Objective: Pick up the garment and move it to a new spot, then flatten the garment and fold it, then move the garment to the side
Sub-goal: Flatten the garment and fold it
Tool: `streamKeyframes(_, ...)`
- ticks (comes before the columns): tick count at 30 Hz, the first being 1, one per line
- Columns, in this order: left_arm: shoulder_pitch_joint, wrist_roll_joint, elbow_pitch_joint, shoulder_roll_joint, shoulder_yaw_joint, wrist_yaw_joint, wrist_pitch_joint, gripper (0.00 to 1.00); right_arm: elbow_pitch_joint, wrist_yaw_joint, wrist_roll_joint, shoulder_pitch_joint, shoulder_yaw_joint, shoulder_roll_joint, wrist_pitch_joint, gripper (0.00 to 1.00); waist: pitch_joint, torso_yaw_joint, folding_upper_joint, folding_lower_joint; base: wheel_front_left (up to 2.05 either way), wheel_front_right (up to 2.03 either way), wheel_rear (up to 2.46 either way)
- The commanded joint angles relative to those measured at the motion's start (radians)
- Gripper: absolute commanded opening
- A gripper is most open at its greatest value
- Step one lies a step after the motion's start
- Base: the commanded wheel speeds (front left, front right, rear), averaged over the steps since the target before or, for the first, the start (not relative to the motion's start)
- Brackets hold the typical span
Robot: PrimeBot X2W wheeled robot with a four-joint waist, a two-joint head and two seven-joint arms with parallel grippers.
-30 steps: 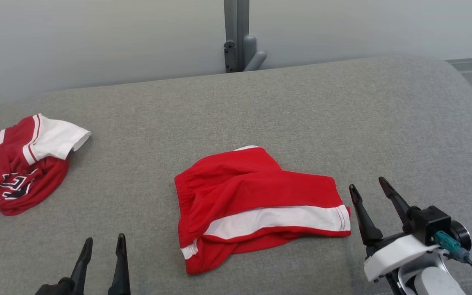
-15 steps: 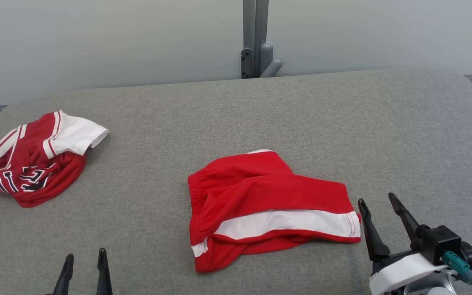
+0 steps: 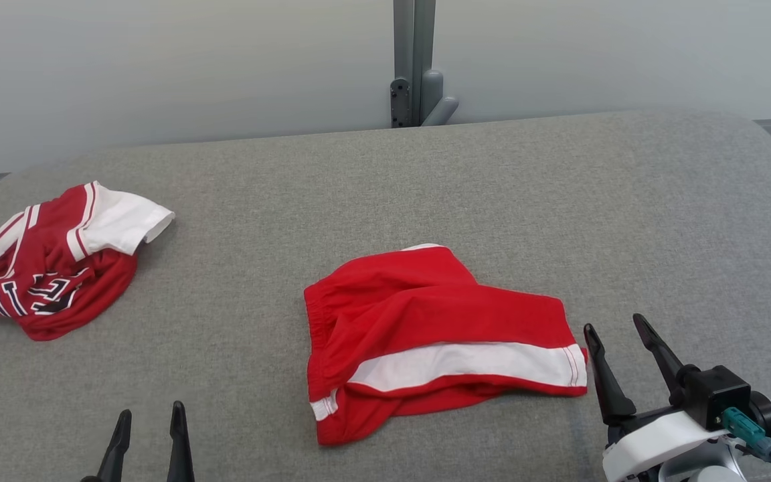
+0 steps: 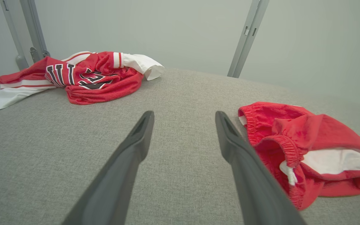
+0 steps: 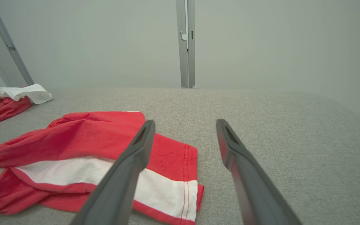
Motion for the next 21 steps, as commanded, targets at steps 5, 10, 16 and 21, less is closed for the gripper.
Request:
streamKeyframes(5, -0.026, 0.017, -0.003, -0.006, -0.011, -0.007, -0.003, 1.0, 0.006, -0.002, 0.004, -0.011, 0.005, -0.003, -0.003, 1.0, 0.004, -0.004, 0.0048, 0.0, 0.0, 0.0, 0.0)
streamKeyframes(10, -0.034, 0.016, -0.002, -0.009, -0.02, -0.011, -0.003, 1.0, 0.011, -0.002, 0.009, -0.021, 0.008, 0.003, -0.003, 1.0, 0.012, -0.011, 0.0048, 0.0, 0.0, 0.0, 0.0)
streamKeyframes(16, -0.051, -0.032, 0.004, 0.01, -0.113, -0.011, 0.007, 1.0, 0.087, -0.002, 0.03, -0.066, 0.005, -0.014, 0.022, 1.0, 0.042, -0.02, 0.0048, 0.0, 0.0, 0.0, 0.0)
streamKeyframes(21, -0.083, -0.132, -0.004, 0.07, -0.239, -0.01, 0.111, 1.0, 0.16, -0.002, 0.065, -0.175, 0.067, -0.043, 0.178, 1.0, 0.09, -0.031, 0.0048, 0.0, 0.0, 0.0, 0.0)
